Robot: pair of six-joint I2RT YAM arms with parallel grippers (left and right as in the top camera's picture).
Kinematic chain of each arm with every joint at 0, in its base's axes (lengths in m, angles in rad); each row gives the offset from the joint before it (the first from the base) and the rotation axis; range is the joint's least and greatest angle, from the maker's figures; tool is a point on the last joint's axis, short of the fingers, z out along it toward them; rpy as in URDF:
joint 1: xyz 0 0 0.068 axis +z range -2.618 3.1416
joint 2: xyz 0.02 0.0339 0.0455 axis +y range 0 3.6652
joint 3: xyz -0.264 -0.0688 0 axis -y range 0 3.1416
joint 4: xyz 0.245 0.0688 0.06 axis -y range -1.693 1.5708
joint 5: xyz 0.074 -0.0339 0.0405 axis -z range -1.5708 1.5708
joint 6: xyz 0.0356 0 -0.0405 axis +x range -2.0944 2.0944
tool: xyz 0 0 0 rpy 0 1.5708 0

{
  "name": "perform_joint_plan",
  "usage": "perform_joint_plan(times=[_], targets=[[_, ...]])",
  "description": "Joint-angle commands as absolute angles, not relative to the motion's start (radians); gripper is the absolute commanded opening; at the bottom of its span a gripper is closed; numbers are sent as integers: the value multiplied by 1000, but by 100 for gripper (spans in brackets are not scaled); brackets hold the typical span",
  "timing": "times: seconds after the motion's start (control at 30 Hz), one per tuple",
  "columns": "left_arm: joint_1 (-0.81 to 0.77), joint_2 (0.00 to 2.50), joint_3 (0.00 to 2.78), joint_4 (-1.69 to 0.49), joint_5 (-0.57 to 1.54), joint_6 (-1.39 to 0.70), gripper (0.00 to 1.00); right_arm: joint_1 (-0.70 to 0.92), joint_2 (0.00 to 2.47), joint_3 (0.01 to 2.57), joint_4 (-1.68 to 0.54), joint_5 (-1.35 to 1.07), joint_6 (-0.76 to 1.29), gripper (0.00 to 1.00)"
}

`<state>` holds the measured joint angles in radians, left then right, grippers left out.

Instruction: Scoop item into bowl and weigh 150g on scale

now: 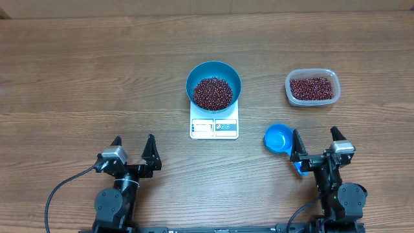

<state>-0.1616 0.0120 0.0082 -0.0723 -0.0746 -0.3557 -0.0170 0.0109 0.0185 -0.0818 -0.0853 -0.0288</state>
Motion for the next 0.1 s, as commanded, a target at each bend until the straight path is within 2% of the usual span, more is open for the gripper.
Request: perform_joint_plan(times=[0.0,0.07], targets=[[-156,4,5,-73,-62,-329,100,-9,3,8,-77,-75,-22,100],[-156,4,5,-73,-62,-329,99,-9,3,8,-77,-75,-22,100]])
